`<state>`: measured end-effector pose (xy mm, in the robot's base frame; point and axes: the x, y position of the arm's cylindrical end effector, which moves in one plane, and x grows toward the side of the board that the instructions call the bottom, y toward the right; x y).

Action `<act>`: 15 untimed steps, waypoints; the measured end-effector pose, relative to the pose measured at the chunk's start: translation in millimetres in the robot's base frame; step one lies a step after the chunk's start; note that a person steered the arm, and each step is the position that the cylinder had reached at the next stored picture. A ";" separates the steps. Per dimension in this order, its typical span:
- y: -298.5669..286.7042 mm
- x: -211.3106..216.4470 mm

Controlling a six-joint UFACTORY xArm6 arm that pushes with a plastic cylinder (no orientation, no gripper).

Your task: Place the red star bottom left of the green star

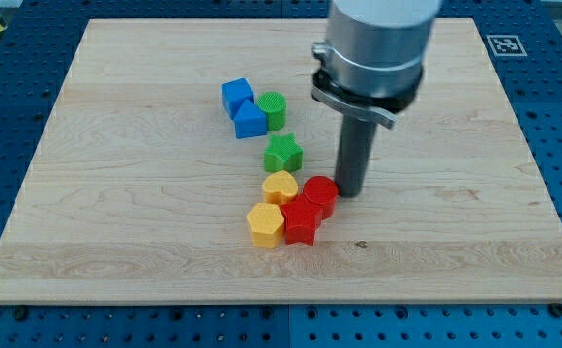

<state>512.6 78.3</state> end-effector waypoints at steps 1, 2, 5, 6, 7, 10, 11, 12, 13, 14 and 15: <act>6.2 6.6; 6.2 6.6; -4.5 38.3; -4.5 45.5; -4.7 45.0; -33.0 27.5; -33.2 45.0; -25.4 63.4; -18.3 75.6; -23.5 86.2; -43.9 86.2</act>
<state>598.8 34.4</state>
